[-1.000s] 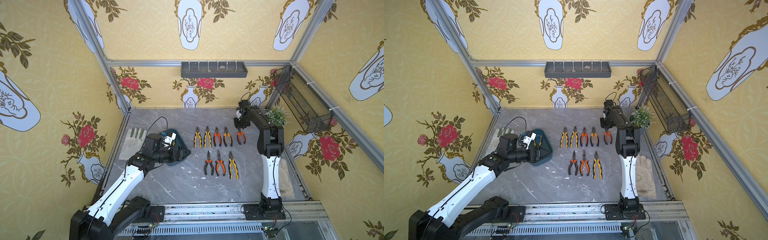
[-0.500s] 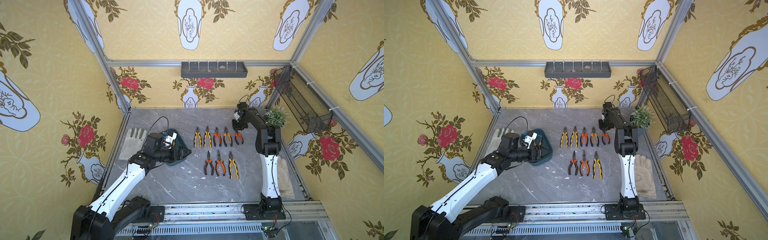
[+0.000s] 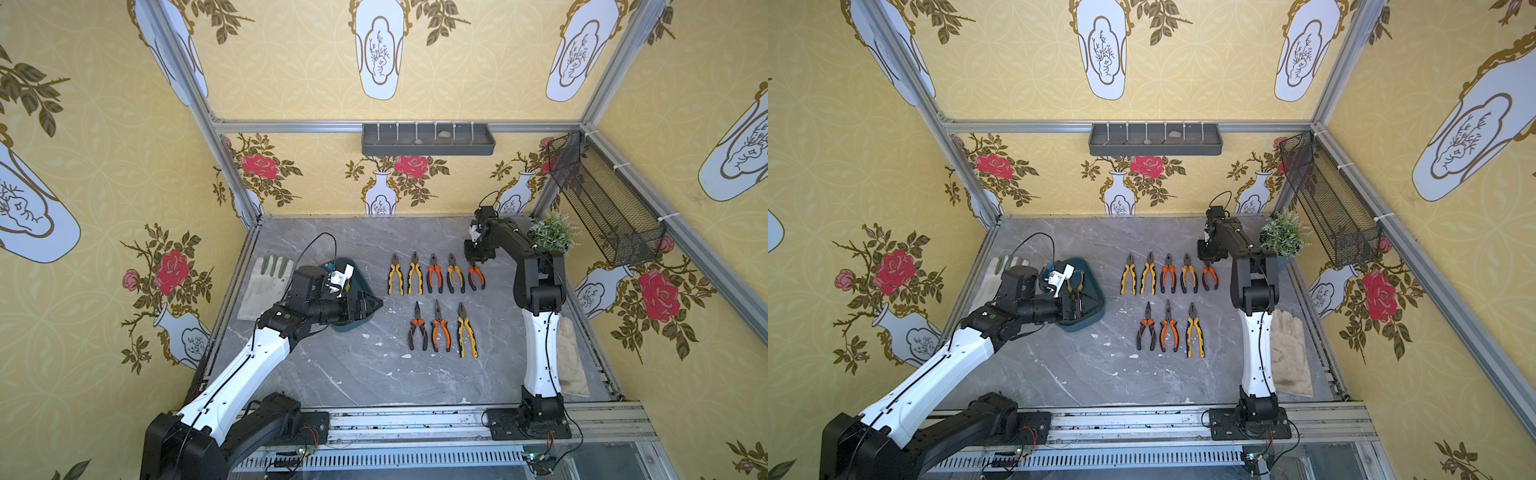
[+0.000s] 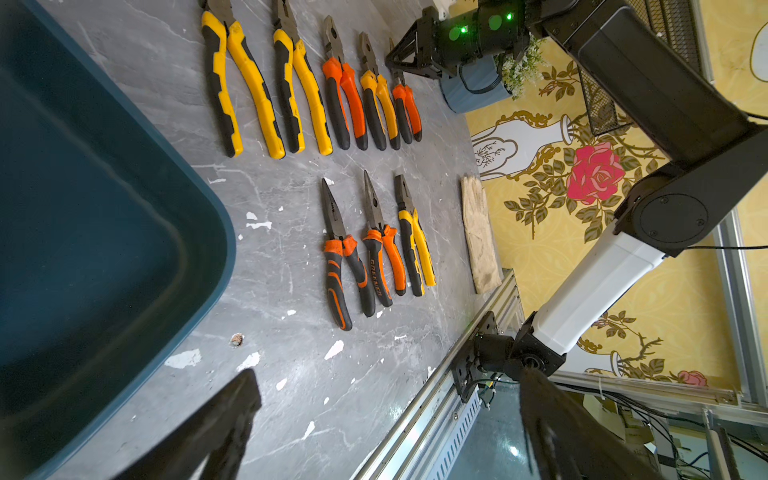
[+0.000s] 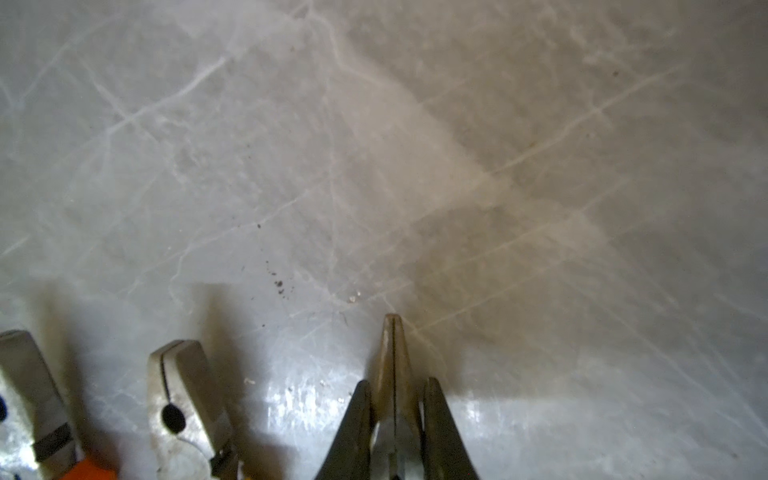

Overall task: Take the pliers out of the storage box
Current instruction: Place the pliers at the center of the board.

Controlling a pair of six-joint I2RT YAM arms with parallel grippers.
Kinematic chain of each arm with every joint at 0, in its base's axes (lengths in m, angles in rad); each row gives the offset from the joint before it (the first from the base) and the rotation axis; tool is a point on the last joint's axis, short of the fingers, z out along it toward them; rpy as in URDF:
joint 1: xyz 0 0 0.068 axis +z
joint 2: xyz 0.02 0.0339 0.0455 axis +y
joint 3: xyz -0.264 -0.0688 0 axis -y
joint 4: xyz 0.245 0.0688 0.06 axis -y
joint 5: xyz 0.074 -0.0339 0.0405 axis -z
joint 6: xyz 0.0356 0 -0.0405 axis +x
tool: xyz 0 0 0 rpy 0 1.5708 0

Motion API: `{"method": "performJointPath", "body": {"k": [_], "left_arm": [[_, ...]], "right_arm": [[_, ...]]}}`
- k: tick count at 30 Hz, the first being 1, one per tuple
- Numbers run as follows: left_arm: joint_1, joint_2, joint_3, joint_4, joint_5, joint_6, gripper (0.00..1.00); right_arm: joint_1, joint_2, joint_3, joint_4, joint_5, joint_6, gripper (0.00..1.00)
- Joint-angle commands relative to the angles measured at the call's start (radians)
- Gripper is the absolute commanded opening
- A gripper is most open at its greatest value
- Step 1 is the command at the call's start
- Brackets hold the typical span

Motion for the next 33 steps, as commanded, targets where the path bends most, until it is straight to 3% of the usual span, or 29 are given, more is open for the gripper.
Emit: {"method": "performJointPath", "body": {"k": [1, 10, 12, 18, 27, 29, 33], "left_arm": [[0.001, -0.003, -0.008, 0.014, 0.008, -0.004, 0.99], [0.001, 0.007, -0.007, 0.02, 0.016, -0.001, 0.99], [0.001, 0.007, -0.008, 0.019, 0.018, -0.001, 0.99], [0.0, 0.001, -0.008, 0.015, 0.019, 0.0, 0.99], [0.001, -0.007, -0.008, 0.011, 0.02, 0.002, 0.99], [0.001, -0.008, -0.01, 0.006, 0.016, 0.003, 0.99], [0.001, -0.004, 0.0, -0.016, -0.007, 0.005, 0.99]], "right_arm": [[0.002, 0.024, -0.007, -0.015, -0.009, 0.015, 0.19], [0.005, 0.019, -0.014, -0.017, -0.001, 0.011, 0.25], [0.006, 0.017, -0.019, -0.015, -0.001, 0.01, 0.33], [0.011, 0.02, -0.024, -0.018, 0.003, 0.008, 0.42], [0.019, -0.009, -0.057, -0.006, 0.017, 0.013, 0.37], [0.019, -0.014, -0.061, -0.003, 0.023, 0.015, 0.4], [0.019, -0.018, -0.038, 0.004, 0.05, 0.017, 0.57]]}}
